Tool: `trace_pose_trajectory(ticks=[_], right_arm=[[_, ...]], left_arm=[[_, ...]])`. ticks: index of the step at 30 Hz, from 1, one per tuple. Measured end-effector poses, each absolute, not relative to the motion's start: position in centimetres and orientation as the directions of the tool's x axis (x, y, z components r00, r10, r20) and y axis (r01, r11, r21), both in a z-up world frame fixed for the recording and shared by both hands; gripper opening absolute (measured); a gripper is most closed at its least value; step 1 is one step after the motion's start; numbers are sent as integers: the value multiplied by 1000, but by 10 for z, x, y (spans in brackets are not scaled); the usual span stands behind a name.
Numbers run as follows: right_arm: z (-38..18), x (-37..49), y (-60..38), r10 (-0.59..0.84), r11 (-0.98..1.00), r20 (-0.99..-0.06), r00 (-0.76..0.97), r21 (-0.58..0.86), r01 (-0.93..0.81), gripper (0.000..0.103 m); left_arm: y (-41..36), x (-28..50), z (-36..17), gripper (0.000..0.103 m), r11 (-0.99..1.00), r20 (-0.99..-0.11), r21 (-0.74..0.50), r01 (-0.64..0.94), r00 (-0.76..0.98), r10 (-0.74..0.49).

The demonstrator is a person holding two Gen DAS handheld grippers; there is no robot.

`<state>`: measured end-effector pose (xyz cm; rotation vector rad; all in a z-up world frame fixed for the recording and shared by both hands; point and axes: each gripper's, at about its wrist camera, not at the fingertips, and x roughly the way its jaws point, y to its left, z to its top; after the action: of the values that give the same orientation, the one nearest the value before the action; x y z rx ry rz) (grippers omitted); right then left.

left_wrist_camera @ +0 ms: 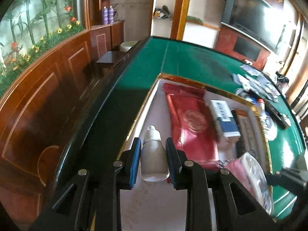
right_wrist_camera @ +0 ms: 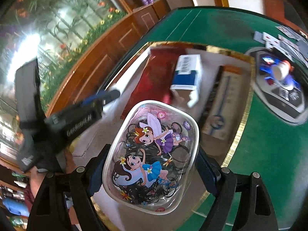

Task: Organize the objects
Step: 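Carry the dropper bottle with the left gripper while the right carries the fairy box to the tray, then open the left gripper releasing the bottle in the tray while the right releases the fairy box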

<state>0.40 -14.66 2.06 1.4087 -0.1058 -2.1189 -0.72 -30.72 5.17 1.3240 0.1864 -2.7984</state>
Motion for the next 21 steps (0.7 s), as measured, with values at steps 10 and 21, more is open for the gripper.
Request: trace_pose_trajectory(ticks=[10, 21], right_arm=[[9, 11, -179, -415, -845, -850, -324, 228, 485, 88], [6, 24, -182, -391, -840, -852, -349, 174, 515, 91]], left_arm=[[-322, -25, 38, 43, -969, -795, -230, 87, -591, 136], [-316, -16, 41, 63, -958, -777, -279, 70, -603, 182]])
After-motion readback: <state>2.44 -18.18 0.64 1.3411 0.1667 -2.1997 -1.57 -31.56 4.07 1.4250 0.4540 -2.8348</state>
